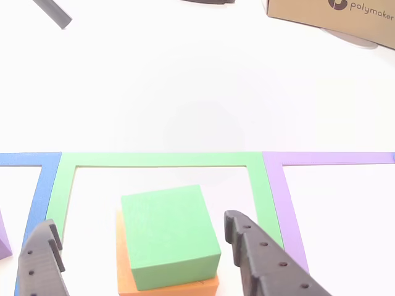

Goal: Tower of hanoi

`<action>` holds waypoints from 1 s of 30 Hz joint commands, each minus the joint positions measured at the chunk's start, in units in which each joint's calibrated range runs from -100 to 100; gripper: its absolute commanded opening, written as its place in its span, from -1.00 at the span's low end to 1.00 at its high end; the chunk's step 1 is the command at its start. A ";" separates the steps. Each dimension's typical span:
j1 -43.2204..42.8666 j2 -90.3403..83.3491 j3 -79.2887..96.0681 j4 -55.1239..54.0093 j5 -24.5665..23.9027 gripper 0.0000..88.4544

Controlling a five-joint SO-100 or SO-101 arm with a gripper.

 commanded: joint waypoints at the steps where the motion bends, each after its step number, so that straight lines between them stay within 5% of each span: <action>1: -0.55 -0.23 -1.55 -1.41 0.36 -0.32; 14: -0.74 1.55 -1.64 -1.41 0.36 -0.35; 30: -2.18 2.11 -2.28 -1.74 0.36 -0.65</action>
